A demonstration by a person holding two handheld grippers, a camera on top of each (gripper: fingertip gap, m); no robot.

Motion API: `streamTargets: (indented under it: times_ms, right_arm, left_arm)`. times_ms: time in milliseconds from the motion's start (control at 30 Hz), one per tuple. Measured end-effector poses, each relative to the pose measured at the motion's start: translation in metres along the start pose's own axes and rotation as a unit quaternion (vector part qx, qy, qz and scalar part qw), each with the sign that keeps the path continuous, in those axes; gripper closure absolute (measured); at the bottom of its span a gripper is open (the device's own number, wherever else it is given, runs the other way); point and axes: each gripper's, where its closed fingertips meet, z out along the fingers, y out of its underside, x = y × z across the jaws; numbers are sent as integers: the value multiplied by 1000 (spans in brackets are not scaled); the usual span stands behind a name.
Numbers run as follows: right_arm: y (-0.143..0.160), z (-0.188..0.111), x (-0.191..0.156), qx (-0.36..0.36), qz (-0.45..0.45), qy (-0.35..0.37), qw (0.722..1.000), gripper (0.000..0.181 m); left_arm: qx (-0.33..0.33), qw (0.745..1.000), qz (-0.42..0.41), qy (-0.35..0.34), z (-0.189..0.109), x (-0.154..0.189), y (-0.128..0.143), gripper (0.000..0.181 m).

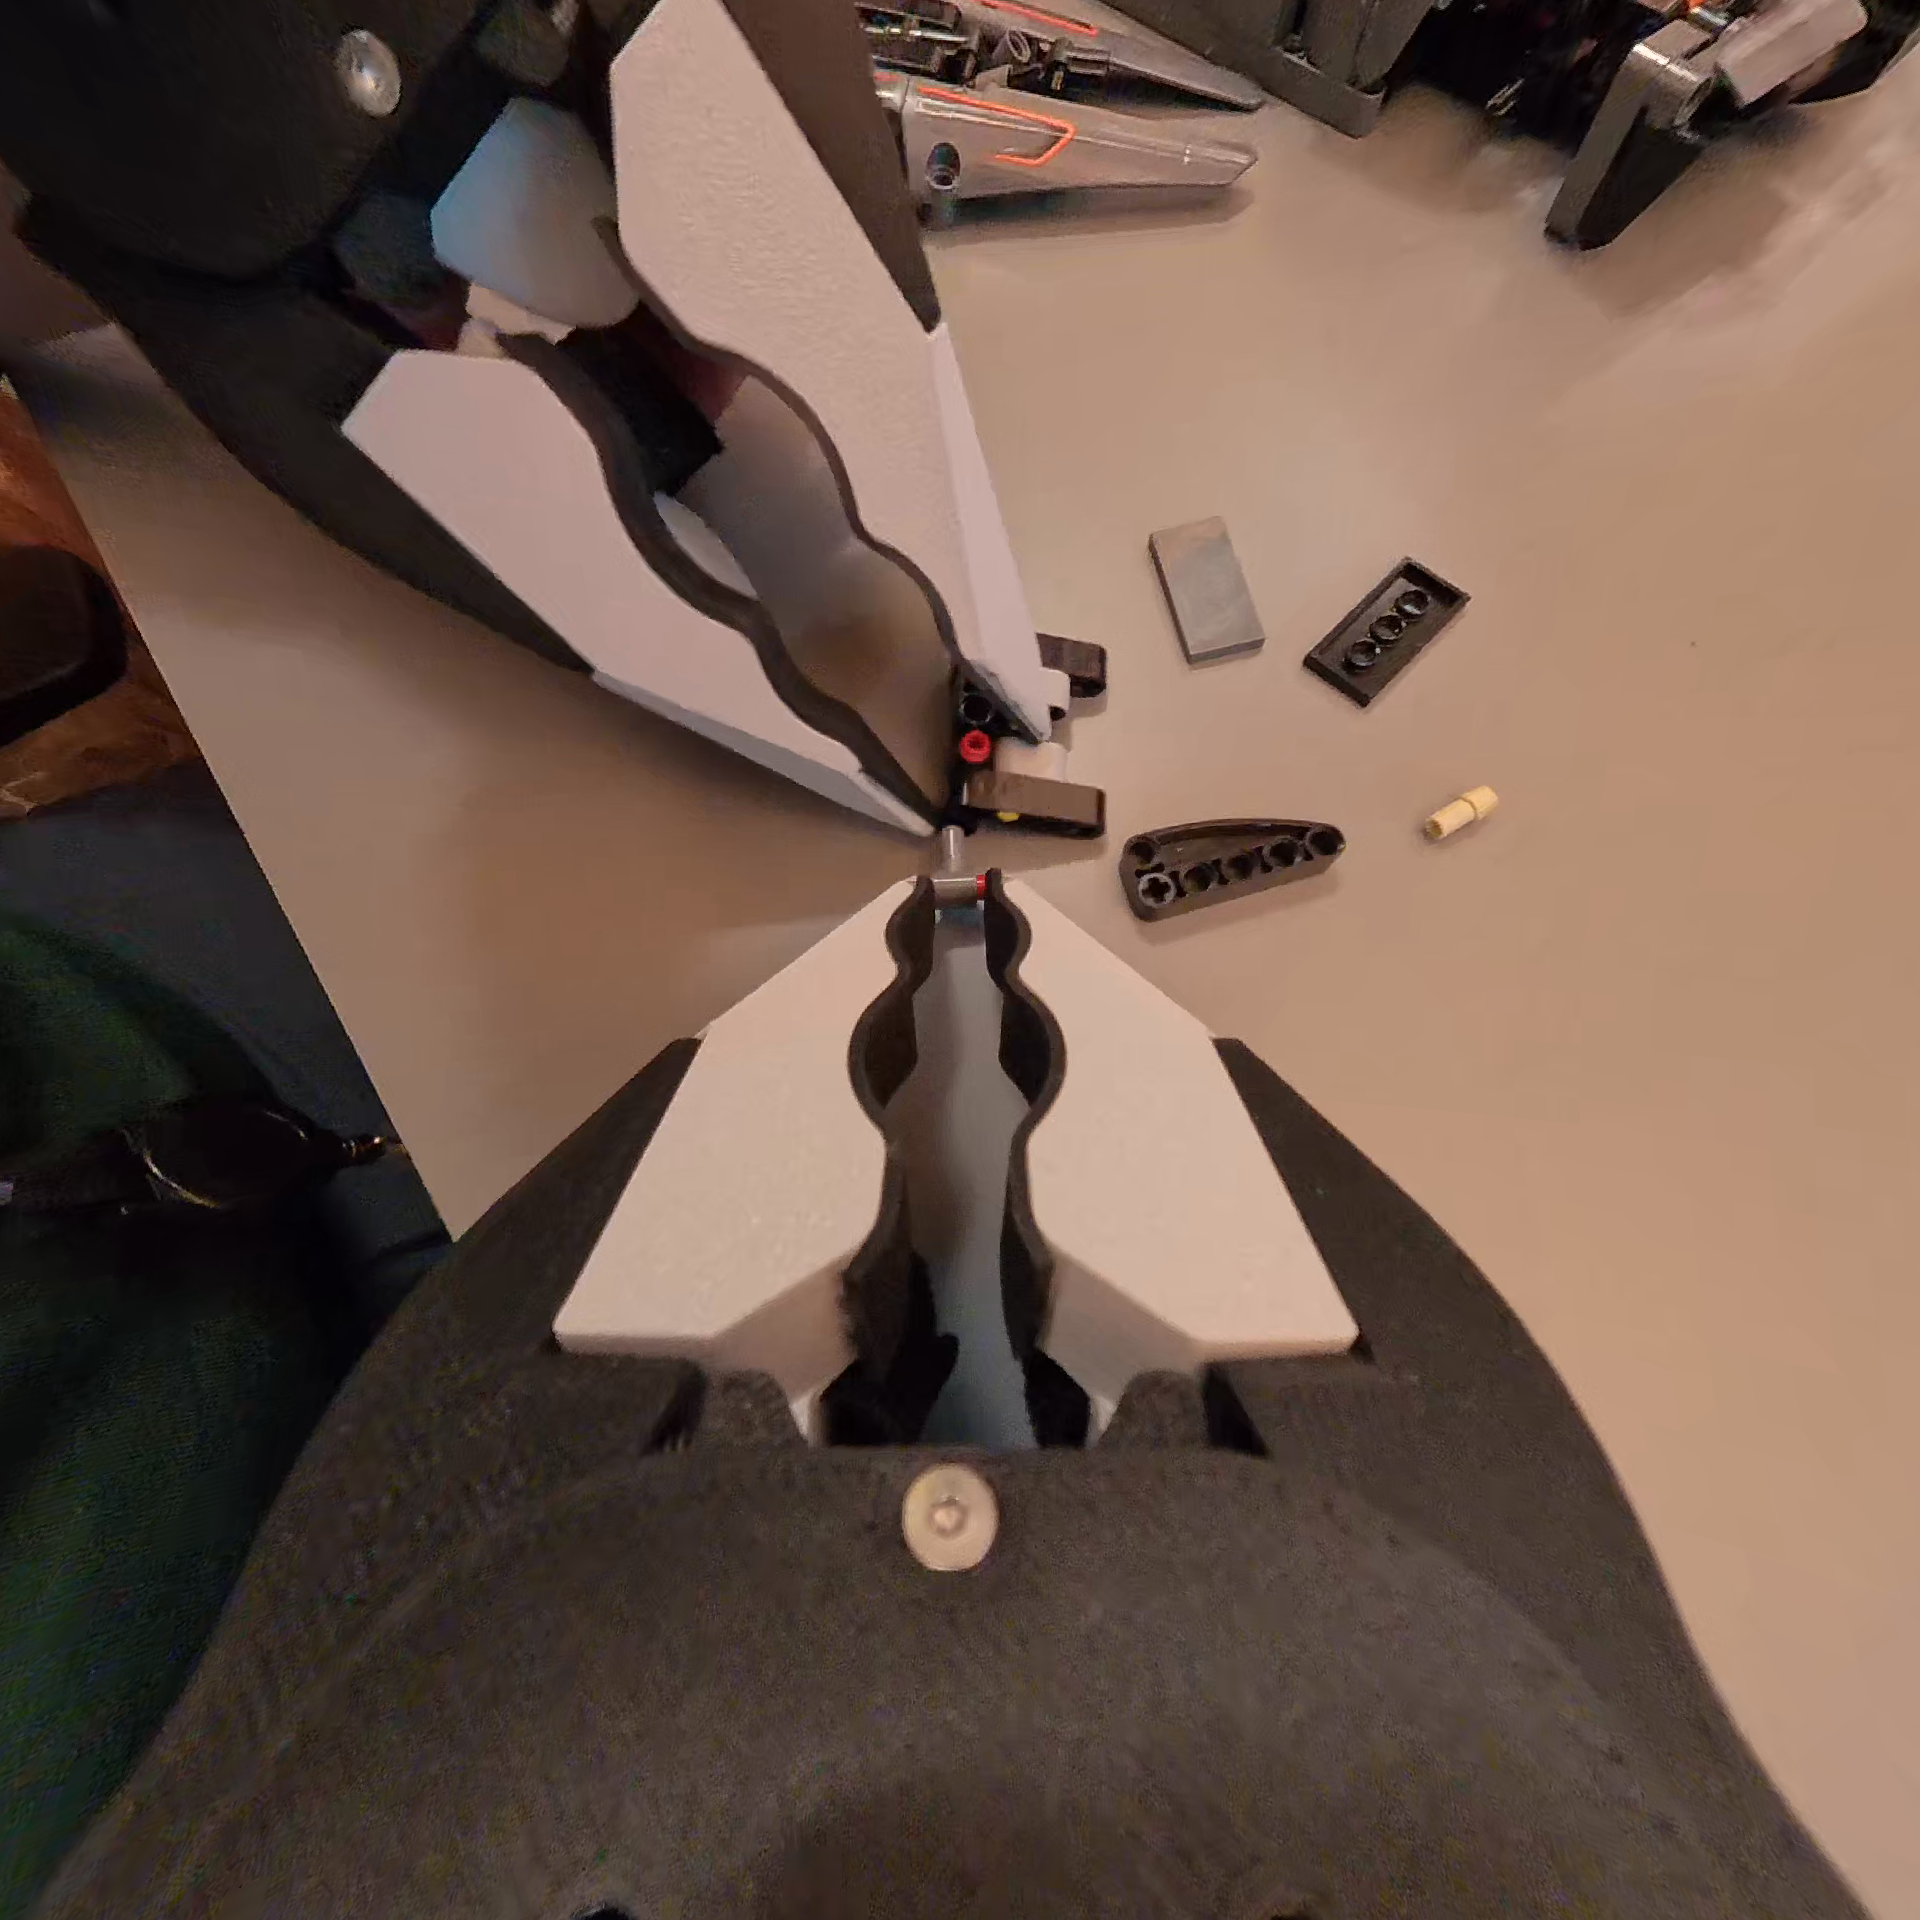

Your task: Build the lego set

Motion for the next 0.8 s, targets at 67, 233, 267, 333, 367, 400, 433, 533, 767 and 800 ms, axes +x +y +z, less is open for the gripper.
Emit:
streamTargets:
  times_ms: [67,233,267,333,367,400,433,533,767,800]
  right_arm:
    - [-1,0,4,-1,0,3,1000,174]
    - [-2,-1,10,3,5,2,1000,174]
    - [-2,-1,10,6,6,1,1000,174]
    - [-3,-1,10,7,8,-6,1000,174]
    - [-3,-2,9,8,8,-8,1000,174]
    - [-4,-2,10,10,10,-7,1000,174]
    - [-4,-2,10,10,10,-7,1000,174]
    - [-4,-2,9,10,10,-8,1000,174]
    - [-4,0,10,5,5,3,1000,174]
    - [-4,1,10,3,5,6,1000,174]
  left_arm:
    - [-8,1000,-11,-19,2,-2,0,161]
    - [-7,999,-29,-40,3,-4,-1,161]
    - [-6,999,-29,-41,3,-4,-1,161]
    - [0,999,-36,-39,3,-5,-1,161]
    - [3,999,-36,-41,3,-5,-1,161]
    - [5,998,-38,-42,3,-5,-1,161]
    - [8,998,-41,-42,3,-5,-1,161]
    - [14,998,-46,-43,3,-5,-1,161]
    - [21,998,-46,-43,4,-5,-1,160]
    - [22,998,-46,-45,4,-5,-1,161]
